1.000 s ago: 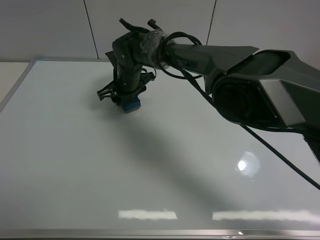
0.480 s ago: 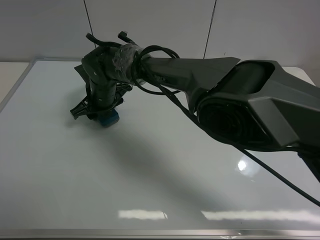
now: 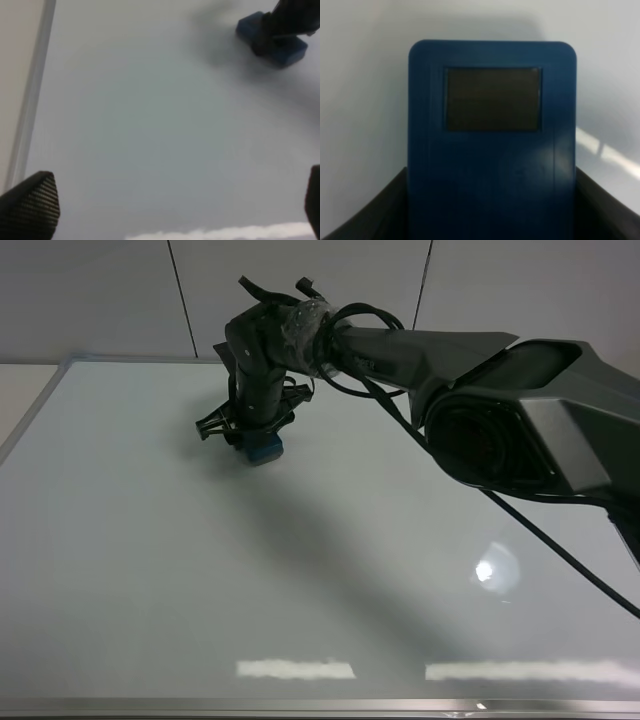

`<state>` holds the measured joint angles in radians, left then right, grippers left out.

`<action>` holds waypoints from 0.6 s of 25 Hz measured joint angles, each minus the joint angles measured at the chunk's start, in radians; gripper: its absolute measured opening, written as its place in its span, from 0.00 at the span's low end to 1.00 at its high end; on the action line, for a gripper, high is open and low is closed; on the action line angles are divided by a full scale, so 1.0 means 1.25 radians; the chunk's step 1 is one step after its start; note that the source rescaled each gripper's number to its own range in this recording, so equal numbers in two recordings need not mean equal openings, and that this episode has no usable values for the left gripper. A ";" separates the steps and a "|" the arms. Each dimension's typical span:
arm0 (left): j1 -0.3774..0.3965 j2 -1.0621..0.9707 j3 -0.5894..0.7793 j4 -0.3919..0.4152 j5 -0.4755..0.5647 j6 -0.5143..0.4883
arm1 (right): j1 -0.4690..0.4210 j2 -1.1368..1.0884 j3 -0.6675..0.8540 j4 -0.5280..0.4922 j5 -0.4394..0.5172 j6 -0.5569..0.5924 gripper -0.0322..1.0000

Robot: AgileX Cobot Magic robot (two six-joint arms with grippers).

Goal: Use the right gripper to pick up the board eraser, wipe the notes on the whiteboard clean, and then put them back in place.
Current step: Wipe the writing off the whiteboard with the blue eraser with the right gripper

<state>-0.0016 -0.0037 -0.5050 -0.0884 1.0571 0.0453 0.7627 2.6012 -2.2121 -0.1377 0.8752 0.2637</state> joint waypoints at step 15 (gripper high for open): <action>0.000 0.000 0.000 0.000 0.000 0.000 | 0.108 0.000 0.000 0.011 0.009 -0.010 0.04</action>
<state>-0.0016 -0.0037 -0.5050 -0.0884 1.0571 0.0453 0.8975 2.6008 -2.2121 -0.1239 0.8865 0.2508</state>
